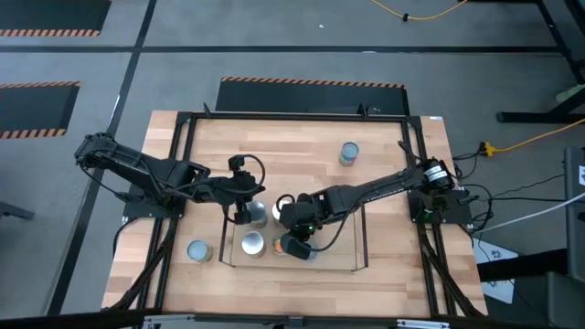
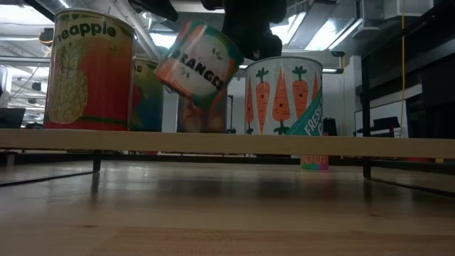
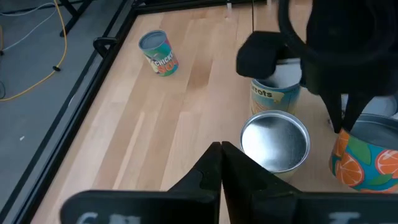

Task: Pick and place cans onto a shelf
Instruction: Put the white green canned oranges on the shelf

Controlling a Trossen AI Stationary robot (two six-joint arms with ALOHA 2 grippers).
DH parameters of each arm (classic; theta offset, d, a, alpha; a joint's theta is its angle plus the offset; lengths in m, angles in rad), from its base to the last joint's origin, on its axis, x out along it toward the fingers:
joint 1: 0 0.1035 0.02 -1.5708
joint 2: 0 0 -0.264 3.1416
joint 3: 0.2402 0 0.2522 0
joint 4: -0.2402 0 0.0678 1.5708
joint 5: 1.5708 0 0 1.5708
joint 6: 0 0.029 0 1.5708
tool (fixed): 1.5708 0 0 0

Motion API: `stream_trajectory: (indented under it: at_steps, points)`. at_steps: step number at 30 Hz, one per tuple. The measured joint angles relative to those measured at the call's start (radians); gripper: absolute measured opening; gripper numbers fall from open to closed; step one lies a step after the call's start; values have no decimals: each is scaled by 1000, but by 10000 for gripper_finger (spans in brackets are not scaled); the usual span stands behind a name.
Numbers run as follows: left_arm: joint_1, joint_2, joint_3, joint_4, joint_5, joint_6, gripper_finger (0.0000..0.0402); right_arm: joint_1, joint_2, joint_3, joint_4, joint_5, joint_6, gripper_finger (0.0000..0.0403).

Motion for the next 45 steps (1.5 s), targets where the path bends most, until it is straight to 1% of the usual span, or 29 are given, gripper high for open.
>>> stream_trajectory:
  at_steps: [14,27,39,45]
  points:
    - [0,0,0,0,0,0,22,5,23,0,7,1,0,13]
    - [0,0,0,0,1,0,1,18,23,-6,6,1,-1,13]
    - [0,0,0,0,1,0,21,17,29,-7,11,3,-23,13]
    - [0,0,0,0,5,0,16,17,29,-7,11,3,-23,13]
